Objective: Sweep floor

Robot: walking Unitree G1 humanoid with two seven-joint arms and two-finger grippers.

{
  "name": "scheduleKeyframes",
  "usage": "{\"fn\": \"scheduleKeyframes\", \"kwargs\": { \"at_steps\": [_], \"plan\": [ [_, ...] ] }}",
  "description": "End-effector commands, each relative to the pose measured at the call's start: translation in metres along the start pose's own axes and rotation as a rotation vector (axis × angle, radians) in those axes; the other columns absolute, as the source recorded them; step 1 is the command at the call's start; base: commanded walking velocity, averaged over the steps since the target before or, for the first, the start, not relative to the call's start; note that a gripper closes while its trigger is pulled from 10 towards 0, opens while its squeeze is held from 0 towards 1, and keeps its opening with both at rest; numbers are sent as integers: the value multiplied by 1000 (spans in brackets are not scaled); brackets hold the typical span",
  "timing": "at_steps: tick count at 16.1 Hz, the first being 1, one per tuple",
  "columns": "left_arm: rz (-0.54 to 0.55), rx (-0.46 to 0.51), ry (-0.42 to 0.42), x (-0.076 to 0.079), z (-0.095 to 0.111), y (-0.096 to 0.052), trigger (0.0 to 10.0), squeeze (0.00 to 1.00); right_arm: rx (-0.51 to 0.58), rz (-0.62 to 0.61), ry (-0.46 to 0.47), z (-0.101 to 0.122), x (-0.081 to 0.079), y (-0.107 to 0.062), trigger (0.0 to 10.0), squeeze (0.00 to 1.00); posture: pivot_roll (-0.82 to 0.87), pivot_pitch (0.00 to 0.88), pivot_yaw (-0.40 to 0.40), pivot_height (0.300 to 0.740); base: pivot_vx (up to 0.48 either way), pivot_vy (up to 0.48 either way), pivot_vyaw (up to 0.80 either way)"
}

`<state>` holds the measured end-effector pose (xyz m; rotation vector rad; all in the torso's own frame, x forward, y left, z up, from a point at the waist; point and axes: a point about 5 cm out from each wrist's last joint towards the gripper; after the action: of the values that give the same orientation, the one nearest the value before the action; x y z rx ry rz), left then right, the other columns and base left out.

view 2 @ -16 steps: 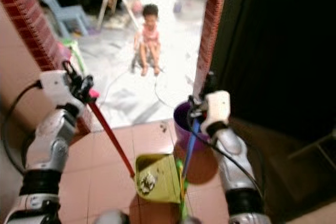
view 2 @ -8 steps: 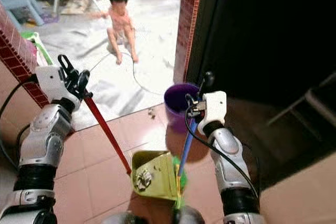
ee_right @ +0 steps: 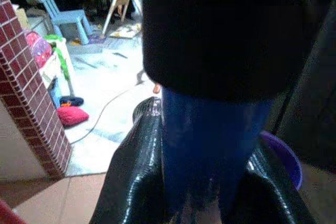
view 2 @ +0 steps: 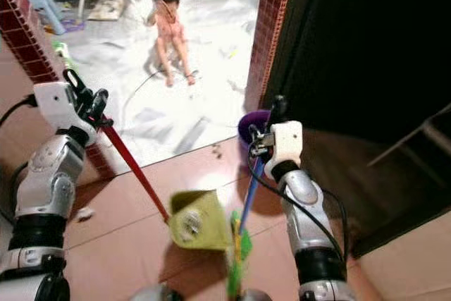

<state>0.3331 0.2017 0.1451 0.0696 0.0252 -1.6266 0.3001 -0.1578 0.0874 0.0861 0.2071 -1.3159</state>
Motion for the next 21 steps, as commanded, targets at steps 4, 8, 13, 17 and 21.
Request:
{"fn": "scheduleKeyframes", "kwargs": {
  "at_steps": [4, 8, 13, 17, 21],
  "plan": [
    [-96, 102, 24, 6, 17, 11, 10000, 0, 39, -32, -26, 7, 6, 3, 10000, 0, -68, 0, 5, 740, 0, 0, 0],
    [31, 122, -75, -11, 15, 5, 10000, 0, 42, -44, -32, 4, 7, 1, 10000, 0, -78, 0, 11, 740, 0, 0, 0],
    [80, 145, -86, -22, 17, -2, 10000, 0, 55, -87, -56, 5, 17, -4, 10000, 0, -78, 0, 10, 740, 0, 0, 0],
    [59, 143, -82, -18, 15, -2, 10000, 0, 76, -112, -66, 7, 18, -3, 10000, 0, -84, 0, 27, 740, 0, 0, -400],
    [75, 139, -45, -15, 12, -1, 10000, 0, 86, -112, -65, 7, 16, -3, 10000, 0, -86, 0, 37, 740, 0, 0, -800]
  ]
}}
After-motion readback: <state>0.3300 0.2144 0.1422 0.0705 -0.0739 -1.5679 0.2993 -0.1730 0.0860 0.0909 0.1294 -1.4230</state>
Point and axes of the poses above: a point about 5 cm out from each wrist's last joint towards the gripper, its own y axis pointing out of the wrist towards the gripper, its own z axis along the axis of the wrist's last joint, x = y × z, and after that the axes turned 10 degrees about y, right-handed
